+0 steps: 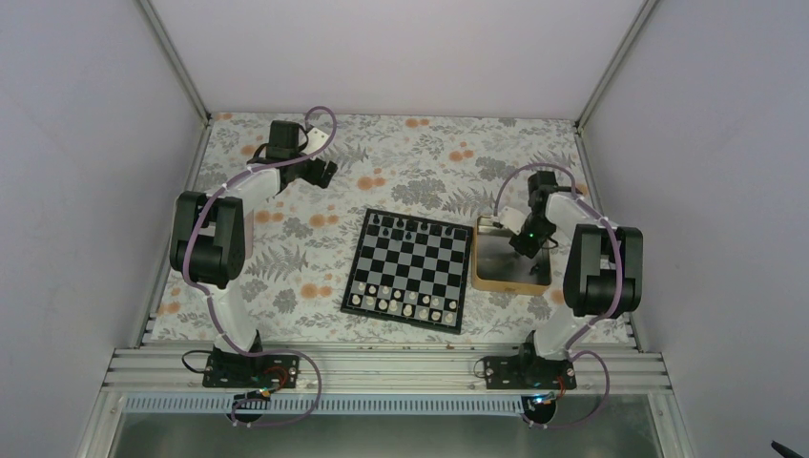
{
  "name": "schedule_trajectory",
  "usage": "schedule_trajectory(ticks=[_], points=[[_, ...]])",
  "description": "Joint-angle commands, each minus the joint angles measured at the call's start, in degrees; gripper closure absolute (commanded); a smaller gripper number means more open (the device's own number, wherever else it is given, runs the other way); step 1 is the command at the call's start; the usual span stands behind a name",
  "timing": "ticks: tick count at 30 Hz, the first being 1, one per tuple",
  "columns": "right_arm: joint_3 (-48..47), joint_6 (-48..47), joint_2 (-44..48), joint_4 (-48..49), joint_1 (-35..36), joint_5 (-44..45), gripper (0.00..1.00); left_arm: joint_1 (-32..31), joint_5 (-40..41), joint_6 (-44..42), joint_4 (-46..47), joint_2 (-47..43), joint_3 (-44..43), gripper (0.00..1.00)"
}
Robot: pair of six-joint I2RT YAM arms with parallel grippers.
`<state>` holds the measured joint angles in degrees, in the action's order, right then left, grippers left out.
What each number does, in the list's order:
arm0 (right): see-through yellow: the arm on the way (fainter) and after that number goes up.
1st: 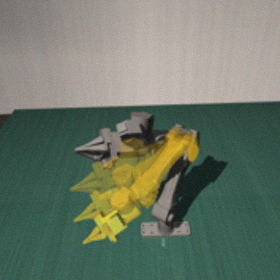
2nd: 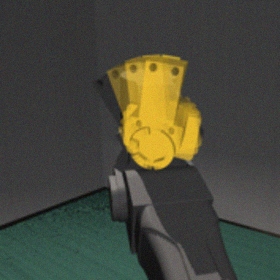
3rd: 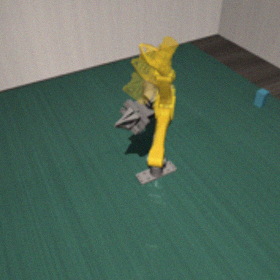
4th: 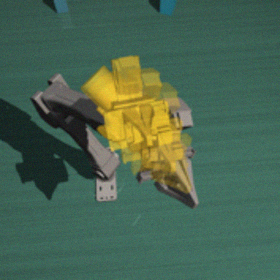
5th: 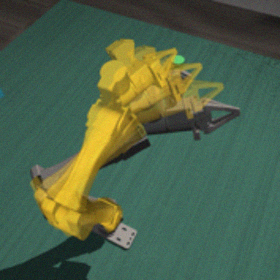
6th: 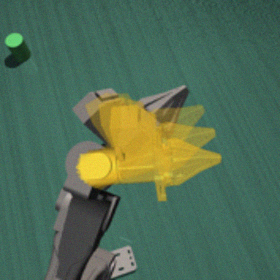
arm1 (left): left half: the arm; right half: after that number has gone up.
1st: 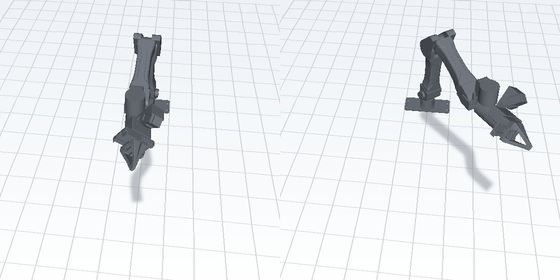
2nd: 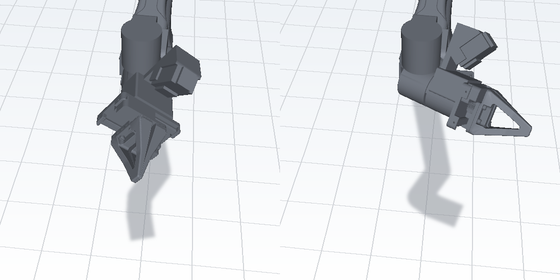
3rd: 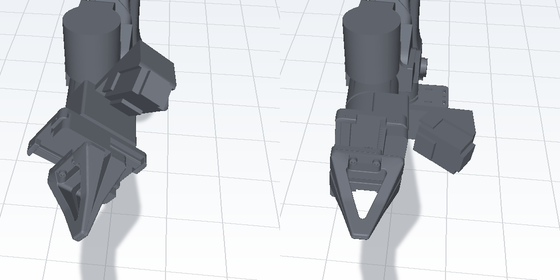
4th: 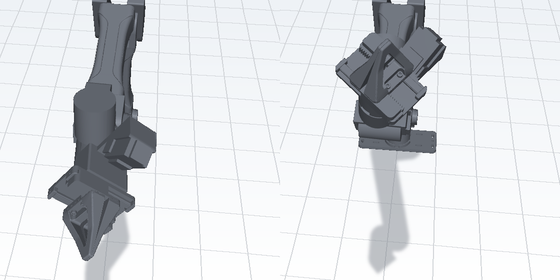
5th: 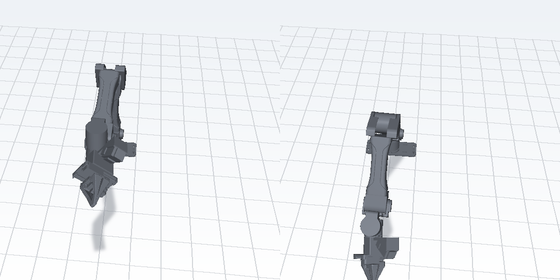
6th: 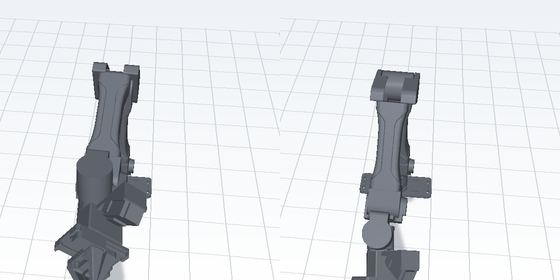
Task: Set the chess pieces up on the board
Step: Pick up the chess piece from the storage box, then place the chess piece on the chessboard.
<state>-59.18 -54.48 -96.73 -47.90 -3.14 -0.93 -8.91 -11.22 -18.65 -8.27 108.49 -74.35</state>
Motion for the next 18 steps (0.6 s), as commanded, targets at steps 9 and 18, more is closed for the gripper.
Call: schedule_trajectory(ticks=[9, 18], points=[[-7.76, 0.14, 3.79, -6.08, 1.03, -1.38, 0.96, -0.36, -1.61, 0.11, 0.9, 0.77, -1.15, 0.0], [-21.38, 3.31, 1.91, -12.88, 16.2, -0.36, 0.95, -0.37, -0.7, -0.14, 0.73, 0.25, -1.03, 0.0]])
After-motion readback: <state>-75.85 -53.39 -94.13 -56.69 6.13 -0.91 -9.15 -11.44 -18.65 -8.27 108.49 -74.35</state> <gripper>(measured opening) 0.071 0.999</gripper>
